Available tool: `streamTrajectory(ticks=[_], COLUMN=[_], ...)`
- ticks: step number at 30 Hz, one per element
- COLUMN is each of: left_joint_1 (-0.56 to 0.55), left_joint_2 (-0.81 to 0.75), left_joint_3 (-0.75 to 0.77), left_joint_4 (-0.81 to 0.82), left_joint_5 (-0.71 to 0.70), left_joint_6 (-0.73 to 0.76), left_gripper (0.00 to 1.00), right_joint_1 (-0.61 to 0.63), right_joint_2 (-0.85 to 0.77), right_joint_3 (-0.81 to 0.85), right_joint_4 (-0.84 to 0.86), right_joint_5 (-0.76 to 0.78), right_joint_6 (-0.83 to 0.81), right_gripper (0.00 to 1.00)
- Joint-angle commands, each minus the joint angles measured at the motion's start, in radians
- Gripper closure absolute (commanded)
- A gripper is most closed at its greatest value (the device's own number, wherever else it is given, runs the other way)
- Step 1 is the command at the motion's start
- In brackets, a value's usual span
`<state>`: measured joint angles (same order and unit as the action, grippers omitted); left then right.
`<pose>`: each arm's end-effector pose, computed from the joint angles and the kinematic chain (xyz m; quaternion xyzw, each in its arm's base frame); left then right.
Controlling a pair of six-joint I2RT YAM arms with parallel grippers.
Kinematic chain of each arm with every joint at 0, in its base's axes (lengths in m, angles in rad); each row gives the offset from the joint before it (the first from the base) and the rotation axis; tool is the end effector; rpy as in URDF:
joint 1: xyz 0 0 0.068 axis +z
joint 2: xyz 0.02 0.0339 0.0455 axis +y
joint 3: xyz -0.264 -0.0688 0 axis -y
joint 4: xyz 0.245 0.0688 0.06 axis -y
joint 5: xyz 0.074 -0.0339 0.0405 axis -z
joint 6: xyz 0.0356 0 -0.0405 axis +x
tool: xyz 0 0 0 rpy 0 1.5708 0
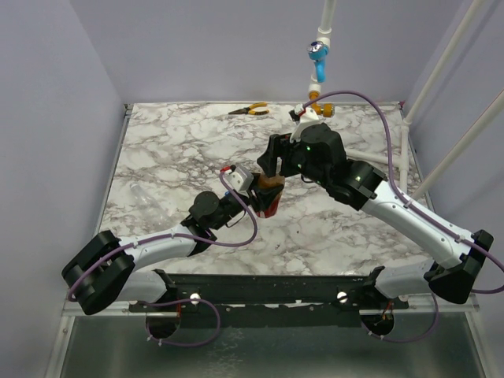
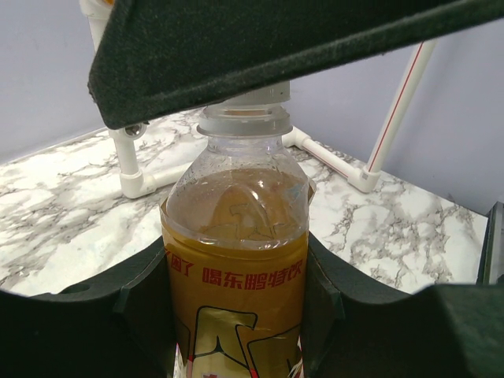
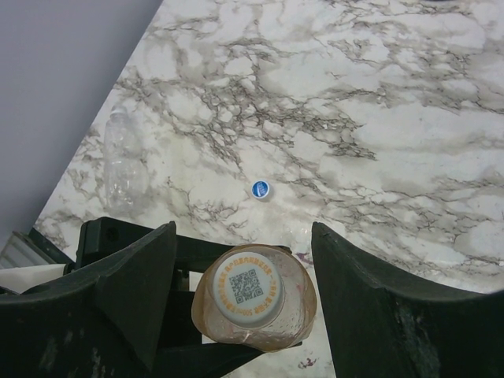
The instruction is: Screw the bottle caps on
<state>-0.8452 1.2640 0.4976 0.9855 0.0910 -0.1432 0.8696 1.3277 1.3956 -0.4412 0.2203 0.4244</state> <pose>0.1736 -0.2006 0.2623 0.2482 0.5746 -0.3947 0.6726 0.1982 0.2227 0.4066 -0.1208 0.8145 0.2652 0.5017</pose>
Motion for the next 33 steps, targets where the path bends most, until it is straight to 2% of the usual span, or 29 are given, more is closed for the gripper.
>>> streamTrajectory(ticks=[1, 20, 28, 33], left_joint_1=[0.005, 0.012, 0.024, 0.03], left_joint_2=[-0.003, 0.009, 0.006, 0.003], left_joint_3=[0.01, -0.001, -0.002, -0.006], left_joint_4=[0.006, 0.008, 0.006, 0.004], left_joint_5=[0.028, 0.026, 0.036, 0.03], left_joint_6=[-0.015, -0.022, -0.023, -0.024], left_gripper=[0.77, 0.77, 0.77, 0.77], right_joint_1=[0.006, 0.008, 0.02, 0.023], right_joint_2=[0.006, -0.01, -0.011, -0.021], right_joint_3=[0.013, -0.008, -0.009, -0.023], right_joint_4=[0.018, 0.017, 0.02, 0.02], right_joint_5=[0.009, 0.033, 0.055, 0.065], right_joint_6=[-0.005, -0.003, -0.002, 0.007], right_gripper=[0.28, 0.31, 0.37, 0.37])
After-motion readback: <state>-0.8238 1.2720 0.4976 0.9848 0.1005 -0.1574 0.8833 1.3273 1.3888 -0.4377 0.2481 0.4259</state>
